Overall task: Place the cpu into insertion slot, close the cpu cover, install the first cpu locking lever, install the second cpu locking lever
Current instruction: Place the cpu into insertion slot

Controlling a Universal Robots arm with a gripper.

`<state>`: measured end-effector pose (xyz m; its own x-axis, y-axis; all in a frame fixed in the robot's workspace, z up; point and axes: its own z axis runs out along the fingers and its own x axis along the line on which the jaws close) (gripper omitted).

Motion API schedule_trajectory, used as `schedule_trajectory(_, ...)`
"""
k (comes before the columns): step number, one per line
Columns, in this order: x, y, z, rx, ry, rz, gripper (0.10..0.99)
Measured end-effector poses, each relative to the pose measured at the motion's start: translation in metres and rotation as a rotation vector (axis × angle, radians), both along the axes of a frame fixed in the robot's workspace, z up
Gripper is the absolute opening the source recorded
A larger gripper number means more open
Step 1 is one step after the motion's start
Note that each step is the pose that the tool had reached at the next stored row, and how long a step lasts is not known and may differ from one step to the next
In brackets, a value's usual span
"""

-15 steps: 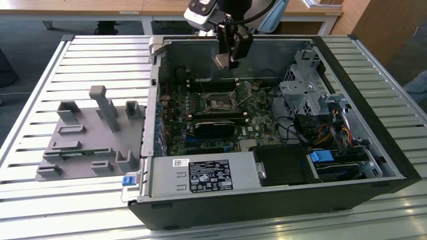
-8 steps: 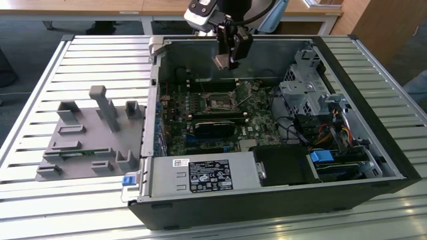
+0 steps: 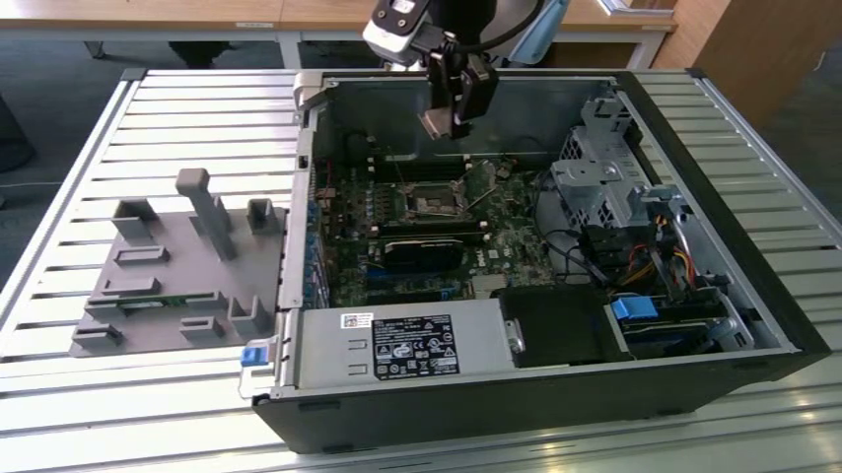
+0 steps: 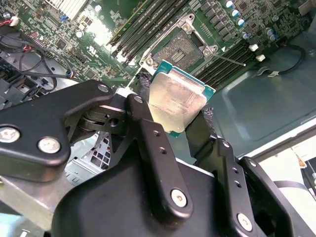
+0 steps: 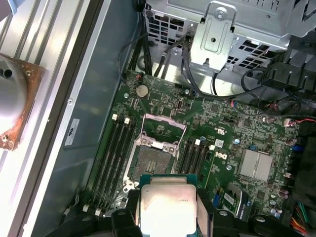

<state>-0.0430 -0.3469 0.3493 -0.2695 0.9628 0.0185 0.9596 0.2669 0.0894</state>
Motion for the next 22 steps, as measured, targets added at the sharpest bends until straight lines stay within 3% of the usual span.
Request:
schedule_trajectory(18,0.0,0.0,-0.0053,0.0,0.0,-0.001,0.541)
schedule_trajectory(22,0.0,0.0,-0.0074,0.0,0.0,-0.022,0.541)
